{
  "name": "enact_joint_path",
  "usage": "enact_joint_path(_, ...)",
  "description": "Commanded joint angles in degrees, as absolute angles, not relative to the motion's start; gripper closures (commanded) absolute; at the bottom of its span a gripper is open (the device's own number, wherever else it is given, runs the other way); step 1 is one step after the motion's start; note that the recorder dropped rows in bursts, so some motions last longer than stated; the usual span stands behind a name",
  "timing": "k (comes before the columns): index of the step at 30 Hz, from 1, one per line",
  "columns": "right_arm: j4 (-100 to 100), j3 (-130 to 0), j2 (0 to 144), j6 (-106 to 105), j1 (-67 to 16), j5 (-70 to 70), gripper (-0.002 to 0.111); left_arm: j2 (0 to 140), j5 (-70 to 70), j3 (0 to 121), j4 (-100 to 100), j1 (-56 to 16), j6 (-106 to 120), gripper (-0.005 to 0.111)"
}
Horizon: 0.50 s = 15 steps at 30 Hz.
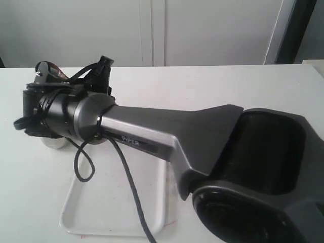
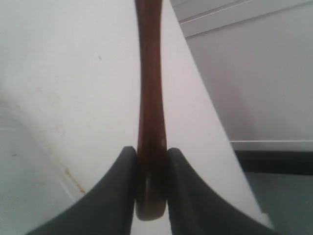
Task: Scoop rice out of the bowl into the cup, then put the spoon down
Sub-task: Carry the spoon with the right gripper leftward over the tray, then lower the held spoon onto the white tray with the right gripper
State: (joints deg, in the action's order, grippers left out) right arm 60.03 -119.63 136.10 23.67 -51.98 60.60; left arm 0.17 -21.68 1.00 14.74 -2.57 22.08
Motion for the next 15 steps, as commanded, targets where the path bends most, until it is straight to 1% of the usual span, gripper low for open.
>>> enact_joint_path(1,46.49,-119.87,130.46,25.72,-52.28,62.45,0.108,0.0,-21.87,0.7,15.37,-2.43,22.29,0.092)
enact_joint_path(7,25.99,-119.87,122.21,25.72,-52.28,69.96,0.108,0.0,-21.87,0.7,15.37,-2.43,22.29,0.092)
enact_joint_path(10,19.93,-119.87,118.9,25.82,-52.28,69.96,0.108,0.0,-21.87,0.7,15.37,-2.43,22.29,0.092)
enact_joint_path(13,11.67,-119.66,115.99,32.24,-52.28,69.96,0.108,0.0,-21.87,0.7,15.37,-2.43,22.29,0.092)
enact_joint_path(15,9.63,-119.56,115.01,34.18,-52.28,69.96,0.108,0.0,-21.87,0.7,15.37,-2.43,22.29,0.092)
